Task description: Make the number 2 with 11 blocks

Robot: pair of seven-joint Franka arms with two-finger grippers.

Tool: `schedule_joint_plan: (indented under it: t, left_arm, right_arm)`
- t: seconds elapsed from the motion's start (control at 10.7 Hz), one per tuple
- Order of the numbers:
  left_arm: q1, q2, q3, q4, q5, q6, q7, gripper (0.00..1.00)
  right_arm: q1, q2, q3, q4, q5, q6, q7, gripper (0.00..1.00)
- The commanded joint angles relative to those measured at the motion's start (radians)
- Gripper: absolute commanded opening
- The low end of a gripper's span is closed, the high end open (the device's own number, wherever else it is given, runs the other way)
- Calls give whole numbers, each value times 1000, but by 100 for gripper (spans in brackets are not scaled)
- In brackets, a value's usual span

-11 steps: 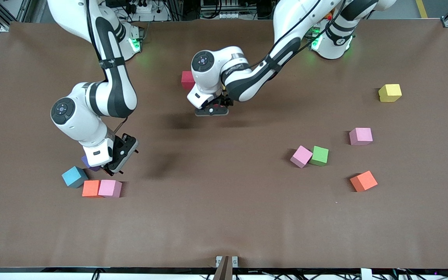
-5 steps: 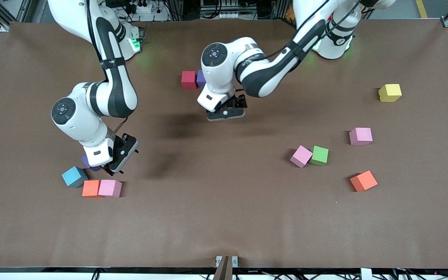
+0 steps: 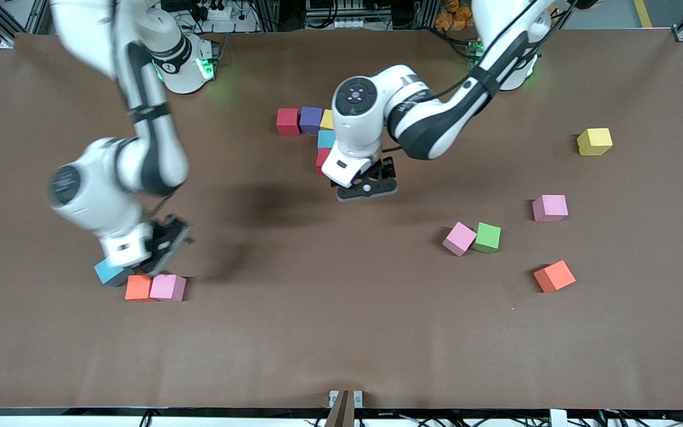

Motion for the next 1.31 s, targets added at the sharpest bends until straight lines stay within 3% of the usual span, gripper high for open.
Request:
schedule_joint_plan:
  t: [0.0,0.38,0.75,1.22]
  left_arm:
    - [75,-55,-13,-19,11,-14,96,100]
    - [138,-93,-16,4,11,-14,147,100]
    - [198,-115,-16,4,-12,-15,251,100]
    - [266,-134,-21,7,-58,-18,342,100]
  right_arm:
    - [-71,27,44,59,23,-31,-37,100]
    - [-74,50,47,60,27,-27,-39,100]
    - [-126,115,112,111,23,-25,-45,100]
    - [-179,193,175,180,21,10,-339,100]
